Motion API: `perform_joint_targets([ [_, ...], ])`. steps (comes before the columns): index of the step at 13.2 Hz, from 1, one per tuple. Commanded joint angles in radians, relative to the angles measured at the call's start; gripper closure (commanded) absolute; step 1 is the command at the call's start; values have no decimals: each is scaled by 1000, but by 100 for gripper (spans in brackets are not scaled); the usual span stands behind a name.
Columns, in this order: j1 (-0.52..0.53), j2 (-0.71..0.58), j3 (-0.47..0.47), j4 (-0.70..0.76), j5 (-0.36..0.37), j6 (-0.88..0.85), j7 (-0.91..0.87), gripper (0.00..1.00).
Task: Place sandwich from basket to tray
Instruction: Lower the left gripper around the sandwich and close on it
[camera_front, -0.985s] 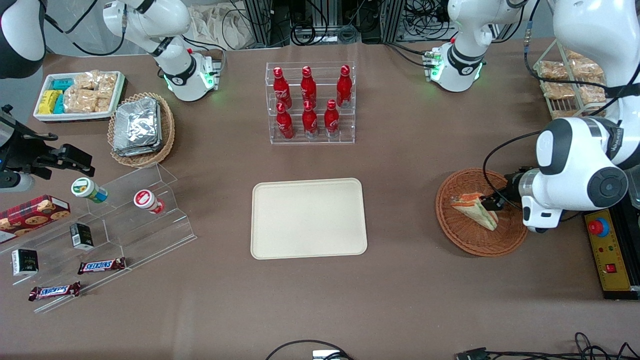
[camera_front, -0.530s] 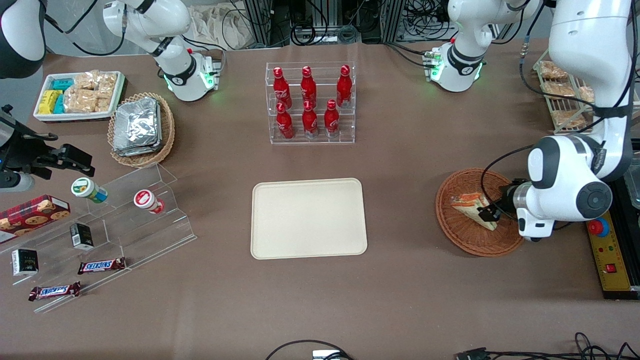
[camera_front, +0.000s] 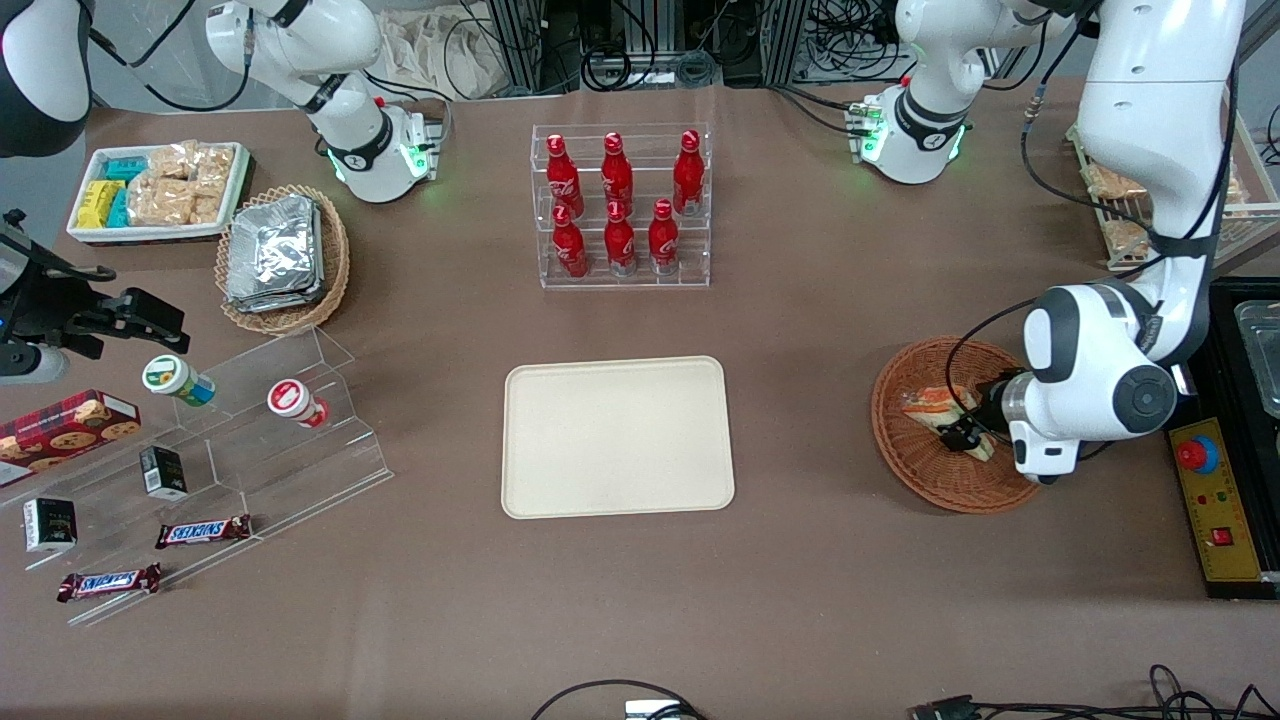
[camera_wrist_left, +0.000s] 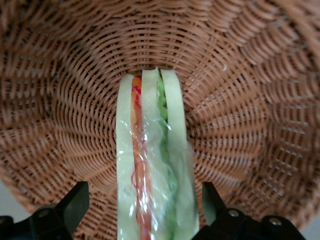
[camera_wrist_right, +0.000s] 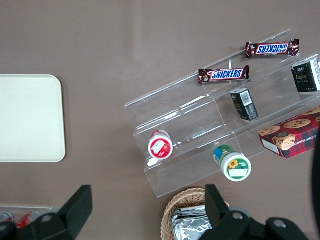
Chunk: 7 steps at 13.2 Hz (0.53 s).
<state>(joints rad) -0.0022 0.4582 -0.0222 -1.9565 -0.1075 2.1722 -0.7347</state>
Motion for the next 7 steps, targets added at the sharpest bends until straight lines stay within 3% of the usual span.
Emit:
perform_joint_targets([
  [1,1,-10,-2,-50,-17,64,-9,6],
  [3,1,-15,-4,-48,-15,63,4,63],
  [4,1,-21,-8,-45,-15,63,6,81],
  [5,-4,-32,-15,-39,-15,57,6,90],
  [7,-13,-67,-24,-29,-12,44,12,95],
])
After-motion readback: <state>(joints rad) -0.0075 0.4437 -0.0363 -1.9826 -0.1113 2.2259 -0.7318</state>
